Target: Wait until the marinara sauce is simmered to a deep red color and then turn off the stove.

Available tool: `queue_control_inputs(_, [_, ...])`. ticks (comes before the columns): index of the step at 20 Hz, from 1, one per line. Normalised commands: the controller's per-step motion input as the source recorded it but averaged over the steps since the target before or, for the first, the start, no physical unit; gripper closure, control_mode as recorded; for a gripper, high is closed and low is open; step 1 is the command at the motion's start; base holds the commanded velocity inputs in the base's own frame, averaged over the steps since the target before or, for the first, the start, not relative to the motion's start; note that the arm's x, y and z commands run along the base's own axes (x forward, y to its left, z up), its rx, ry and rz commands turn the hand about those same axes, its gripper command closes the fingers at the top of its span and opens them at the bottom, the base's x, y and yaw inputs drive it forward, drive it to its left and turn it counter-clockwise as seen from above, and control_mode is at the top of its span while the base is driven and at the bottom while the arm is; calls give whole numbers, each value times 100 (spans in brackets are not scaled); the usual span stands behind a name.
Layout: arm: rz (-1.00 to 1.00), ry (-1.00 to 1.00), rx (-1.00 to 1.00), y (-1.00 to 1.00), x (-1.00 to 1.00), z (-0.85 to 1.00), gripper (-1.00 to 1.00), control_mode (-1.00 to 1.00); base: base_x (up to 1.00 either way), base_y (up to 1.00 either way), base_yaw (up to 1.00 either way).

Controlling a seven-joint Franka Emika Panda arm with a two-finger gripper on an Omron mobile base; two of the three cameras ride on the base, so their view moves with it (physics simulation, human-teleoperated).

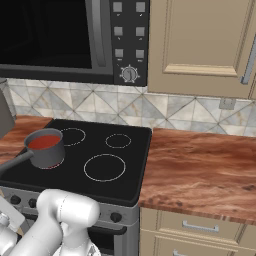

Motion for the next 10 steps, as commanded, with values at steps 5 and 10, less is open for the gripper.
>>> queue_control_inputs(5, [0, 0, 0, 0, 0, 0, -100, -100, 0, 0, 0])
queue_control_inputs(10, [0, 0, 0, 0, 0, 0, -100, -100, 0, 0, 0])
